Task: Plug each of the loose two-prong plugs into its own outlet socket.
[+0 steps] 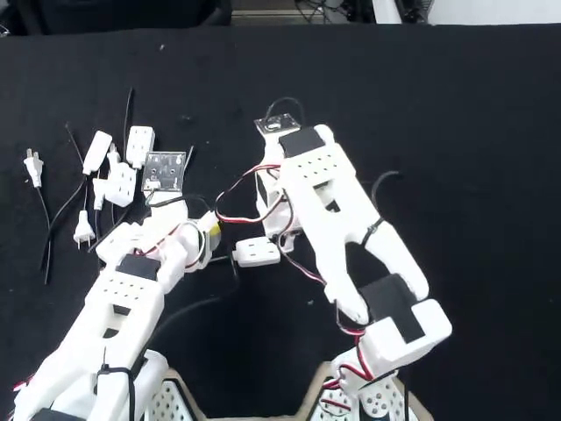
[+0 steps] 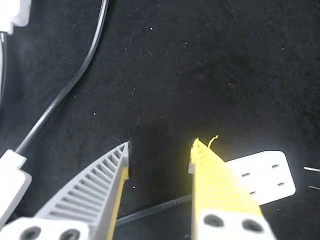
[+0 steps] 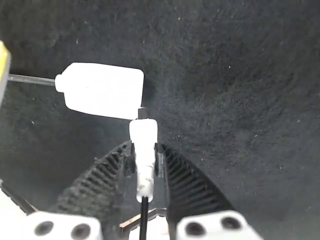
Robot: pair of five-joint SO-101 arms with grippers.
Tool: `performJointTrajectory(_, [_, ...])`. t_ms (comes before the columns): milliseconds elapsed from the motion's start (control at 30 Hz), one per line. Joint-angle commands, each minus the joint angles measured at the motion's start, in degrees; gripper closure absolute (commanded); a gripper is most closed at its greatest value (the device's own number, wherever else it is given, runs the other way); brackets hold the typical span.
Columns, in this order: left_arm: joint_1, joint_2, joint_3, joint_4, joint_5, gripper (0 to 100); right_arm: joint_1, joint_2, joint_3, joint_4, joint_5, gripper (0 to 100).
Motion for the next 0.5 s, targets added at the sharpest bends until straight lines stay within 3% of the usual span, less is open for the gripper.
performJointTrajectory(0, [0.13, -0.35, -0.57, -0.44, 0.62, 80, 0.53, -0.31, -3.38, 1.41, -0.62, 98.4])
performJointTrajectory(467, [0.13, -0.35, -0.57, -0.44, 0.62, 80, 0.79, -0.22, -3.03, -1.14, -0.26, 98.6])
